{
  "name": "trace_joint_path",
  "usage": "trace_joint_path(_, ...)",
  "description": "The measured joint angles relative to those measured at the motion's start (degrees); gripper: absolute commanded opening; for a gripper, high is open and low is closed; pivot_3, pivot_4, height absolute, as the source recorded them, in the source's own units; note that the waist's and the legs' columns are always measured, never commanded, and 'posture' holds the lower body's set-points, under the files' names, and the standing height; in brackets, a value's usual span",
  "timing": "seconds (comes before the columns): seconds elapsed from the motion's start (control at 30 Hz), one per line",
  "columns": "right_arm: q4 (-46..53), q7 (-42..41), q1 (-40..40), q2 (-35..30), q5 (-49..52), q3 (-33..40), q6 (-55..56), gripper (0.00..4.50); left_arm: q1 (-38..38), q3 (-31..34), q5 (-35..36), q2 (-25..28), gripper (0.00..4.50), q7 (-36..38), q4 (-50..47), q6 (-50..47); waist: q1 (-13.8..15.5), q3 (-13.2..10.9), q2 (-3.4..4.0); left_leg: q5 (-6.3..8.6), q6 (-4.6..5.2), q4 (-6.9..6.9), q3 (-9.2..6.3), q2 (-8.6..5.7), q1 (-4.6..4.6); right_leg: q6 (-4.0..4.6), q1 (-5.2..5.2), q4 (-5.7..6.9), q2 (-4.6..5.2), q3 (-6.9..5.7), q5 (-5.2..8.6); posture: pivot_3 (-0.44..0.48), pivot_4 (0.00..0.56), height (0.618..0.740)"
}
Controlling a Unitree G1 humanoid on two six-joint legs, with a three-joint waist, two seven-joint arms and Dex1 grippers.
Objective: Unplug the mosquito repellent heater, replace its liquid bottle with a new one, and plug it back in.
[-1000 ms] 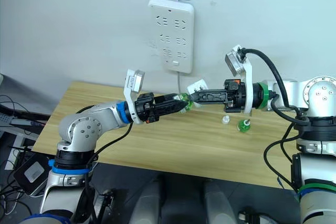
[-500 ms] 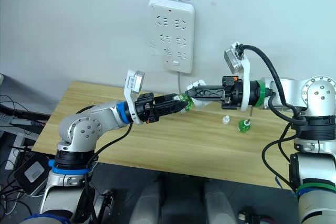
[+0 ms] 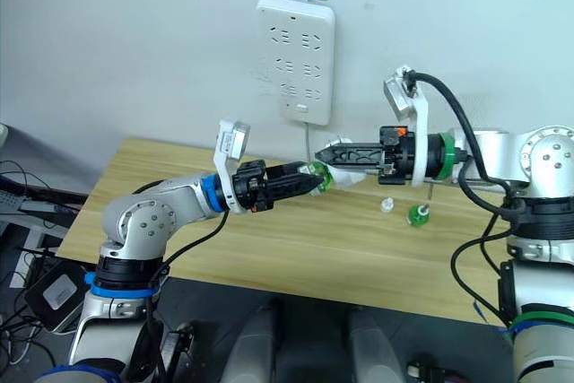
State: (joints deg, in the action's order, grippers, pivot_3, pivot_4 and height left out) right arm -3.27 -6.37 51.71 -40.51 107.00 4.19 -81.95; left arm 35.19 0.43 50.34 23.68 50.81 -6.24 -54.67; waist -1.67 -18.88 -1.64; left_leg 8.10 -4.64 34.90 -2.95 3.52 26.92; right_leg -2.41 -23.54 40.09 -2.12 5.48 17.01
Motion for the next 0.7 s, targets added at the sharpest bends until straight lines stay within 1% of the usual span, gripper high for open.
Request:
trace_joint_path(0.13,4.36,-6.01,-2.44,-8.09,0.78,1.64,-0.2,0.05,-0.18,-1.63,0.22,-0.04,2.22,1.36,0.25,-1.52,0.03,0.0,0.0,0.0,0.0,-0.01,0.0,0.0,0.03,0.0,0.0,-0.07,0.01,-0.01,0.0,-0.016,0.298,0.74)
trace_joint_path(0.17,5.4,-7.31,-3.09,-9.27,0.56,1.94,-0.55,0.39,-0.17,-1.32,0.36,0.07,2.22,1.38,0.31,-1.73,-0.03,0.0,0.0,0.0,0.0,-0.02,0.0,0.02,0.01,0.0,0.01,-0.06,0.0,-0.01,0.0,-0.022,0.299,0.74)
trace_joint_path(0.2,7.41,-9.63,-4.42,-10.89,-1.13,2.68,-0.7,0.61,0.22,-0.91,0.88,0.06,2.22,1.39,0.81,-2.47,-0.06,0.0,0.0,0.0,0.0,-0.01,-0.01,0.03,0.0,-0.01,0.0,-0.05,-0.02,-0.01,0.01,-0.026,0.299,0.74)
trace_joint_path(0.3,14.77,-18.71,-10.15,-16.46,-12.16,5.51,1.08,1.66,0.48,0.81,2.61,1.43,2.22,2.33,2.61,-4.55,-0.24,0.0,0.0,0.0,0.0,-0.01,0.01,0.05,-0.01,-0.27,-0.01,-0.04,-0.04,0.01,0.16,-0.039,0.295,0.74)
trace_joint_path(0.37,19.59,-28.34,-15.44,-20.47,-23.13,5.83,8.01,2.39,0.42,1.04,3.15,3.14,2.22,3.86,2.65,-5.5,-0.32,0.0,0.0,0.0,0.0,0.0,0.01,0.06,-0.04,-0.29,0.0,-0.04,-0.04,0.0,0.17,-0.046,0.291,0.74)
trace_joint_path(0.43,23.01,-39.89,-22.12,-23.29,-36.14,5.14,19.97,3.06,0.33,0.58,3.57,5.85,2.22,7.14,2.45,-6.65,-0.27,0.01,0.01,0.0,-0.01,-0.01,0.01,0.06,-0.07,-0.31,0.01,-0.06,-0.04,-0.02,0.18,-0.047,0.288,0.74)
trace_joint_path(0.47,23.29,-43.51,-23.72,-23.45,-40.48,4.45,24.0,3.49,0.35,0.5,3.58,6.77,2.22,8.23,2.46,-7.1,-0.35,0.01,0.01,0.0,-0.01,0.0,0.06,0.05,-0.08,-0.31,0.01,-0.06,-0.04,0.03,0.18,-0.047,0.286,0.74)
trace_joint_path(0.5,23.39,-46.28,-24.75,-22.87,-44.36,3.84,28.32,3.81,0.41,0.16,3.66,7.46,2.22,9.62,2.43,-7.48,-0.42,0.01,0.02,0.0,-0.01,0.03,0.07,0.05,-0.1,-0.31,0.01,-0.05,-0.03,0.05,0.18,-0.047,0.286,0.74)
trace_joint_path(0.57,23.28,-49.78,-25.63,-19.71,-49.88,3.47,35.57,4.46,0.81,-0.74,3.76,8.61,2.22,12.44,2.45,-8.13,-0.56,0.01,0.02,-0.01,-0.02,0.05,0.07,0.06,-0.09,-0.31,0.02,-0.05,-0.03,0.05,0.18,-0.049,0.285,0.74)
trace_joint_path(0.7,23.51,-54.85,-25.75,-16.37,-54.88,1.73,42.26,4.46,3.4,-2.5,3.47,10.84,2.22,17.05,2.97,-8.63,-0.64,0.01,0.01,-0.01,-0.02,0.07,0.04,0.05,-0.09,-0.31,0.05,-0.03,-0.02,0.03,0.18,-0.049,0.283,0.74)
